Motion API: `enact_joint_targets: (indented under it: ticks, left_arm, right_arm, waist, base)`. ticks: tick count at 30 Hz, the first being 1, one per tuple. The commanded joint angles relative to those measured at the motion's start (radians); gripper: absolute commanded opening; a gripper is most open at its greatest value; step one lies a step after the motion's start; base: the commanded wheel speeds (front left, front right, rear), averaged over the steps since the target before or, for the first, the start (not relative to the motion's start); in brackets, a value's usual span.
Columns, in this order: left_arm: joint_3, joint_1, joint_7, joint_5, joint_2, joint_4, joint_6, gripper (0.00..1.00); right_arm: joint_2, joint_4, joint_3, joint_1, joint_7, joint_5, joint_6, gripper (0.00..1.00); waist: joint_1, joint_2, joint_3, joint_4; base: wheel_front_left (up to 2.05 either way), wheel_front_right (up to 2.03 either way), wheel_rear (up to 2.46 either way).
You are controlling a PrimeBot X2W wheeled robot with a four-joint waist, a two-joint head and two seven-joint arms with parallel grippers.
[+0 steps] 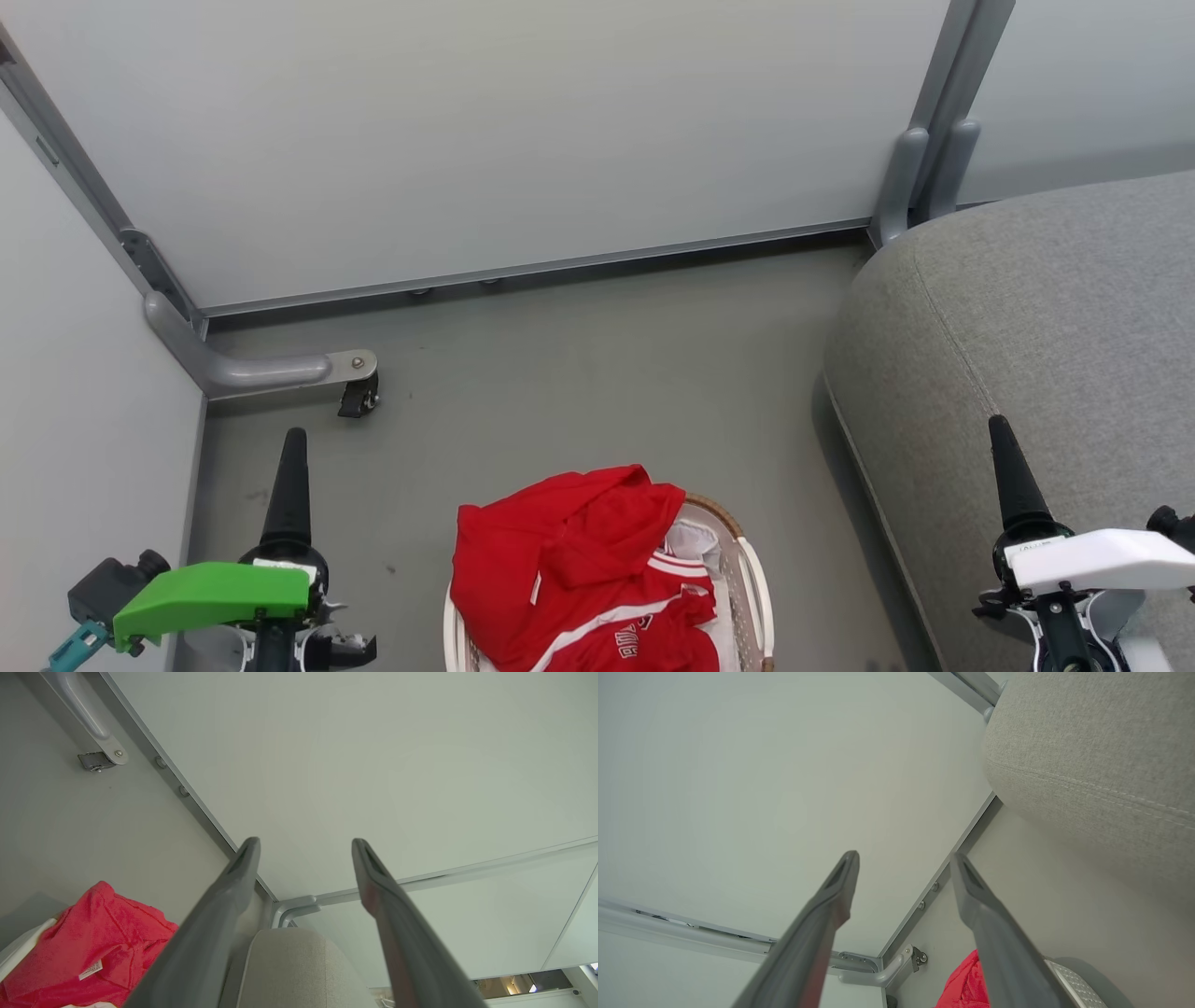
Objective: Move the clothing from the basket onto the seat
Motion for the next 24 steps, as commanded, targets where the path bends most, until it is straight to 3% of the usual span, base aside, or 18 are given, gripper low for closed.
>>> enact_joint_targets:
  ticks: [1,12,24]
  left_arm:
    - [-0.007,-0.023,-0.012,0.057,0.005,-0.025,0.007,1.0]
    - [-0.052,-0.016,-0.05,0.337,0.006,-0.07,0.05,1.0]
    - [-0.086,0.014,-0.087,0.573,0.008,-0.081,0.077,1.0]
  right_arm:
    - [-0.009,-0.025,-0.002,-0.007,-0.013,-0.052,0.0,1.0]
    - [-0.01,-0.061,0.037,0.008,-0.051,-0.314,0.0,1.0]
    - [-0.012,-0.062,0.051,0.027,-0.088,-0.523,0.0,1.0]
  waist:
    - [0.0,0.0,0.0,0.001]
    - [0.0,0.0,0.002,0.004]
    - [0.0,0.0,-0.001,0.007]
  base:
    - [0.0,0.0,0.0]
    - [0.0,0.0,0.0]
    - [0.0,0.0,0.0]
